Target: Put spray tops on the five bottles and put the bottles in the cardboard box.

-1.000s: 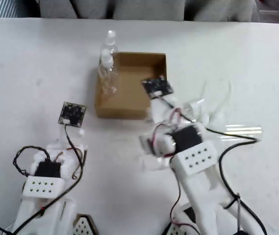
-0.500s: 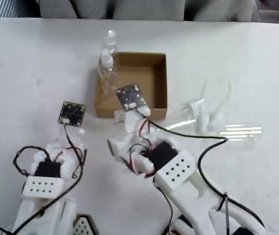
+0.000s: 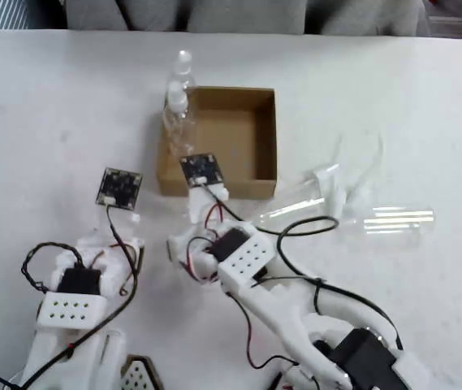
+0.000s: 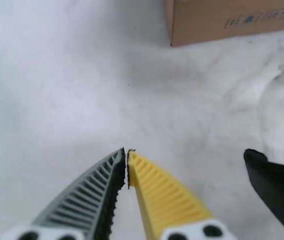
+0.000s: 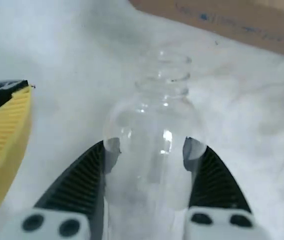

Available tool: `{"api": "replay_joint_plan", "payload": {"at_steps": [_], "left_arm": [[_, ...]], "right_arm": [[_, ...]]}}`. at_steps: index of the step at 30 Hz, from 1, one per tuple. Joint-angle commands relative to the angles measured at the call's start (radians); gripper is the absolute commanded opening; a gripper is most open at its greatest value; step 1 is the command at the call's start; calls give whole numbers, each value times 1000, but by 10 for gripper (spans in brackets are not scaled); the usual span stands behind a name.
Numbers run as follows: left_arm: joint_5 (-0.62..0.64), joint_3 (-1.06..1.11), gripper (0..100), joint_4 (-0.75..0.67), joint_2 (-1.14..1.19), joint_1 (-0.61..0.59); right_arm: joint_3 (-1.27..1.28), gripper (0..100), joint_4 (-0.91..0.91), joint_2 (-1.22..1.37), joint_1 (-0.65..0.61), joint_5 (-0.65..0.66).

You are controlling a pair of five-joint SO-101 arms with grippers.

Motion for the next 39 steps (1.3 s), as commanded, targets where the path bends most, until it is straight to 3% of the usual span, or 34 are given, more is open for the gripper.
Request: {"api": "replay_joint_plan", "payload": {"at_steps": [1, 6, 12, 17, 23, 28, 30, 33, 36, 39], "left_arm": [[-6, -6, 28, -20, -21, 19], [-6, -6, 28, -20, -21, 19], [-6, -6, 28, -20, -21, 19], [-5, -6, 28, -20, -21, 19], [2, -8, 28, -20, -25, 19], [3, -15, 28, -18, -25, 25], [14, -25, 28, -18, -27, 25], [129, -68, 27, -12, -27, 22], [210, -117, 27, -11, -27, 25], [215, -183, 27, 31, -22, 27]], "right_arm": [[-28, 250, -13, -1, -2, -11], [-26, 392, -13, -1, -22, -17], [-32, 402, -5, -13, -21, -12], [-64, 402, 160, -131, -4, -9], [-43, 401, 369, -397, 84, 218], [-34, 401, 567, -615, 303, 336], [5, 401, 564, -673, 435, 391], [72, 393, 530, -723, 588, 439], [135, 305, 483, -759, 682, 448], [190, 149, 400, -786, 766, 450]]}}
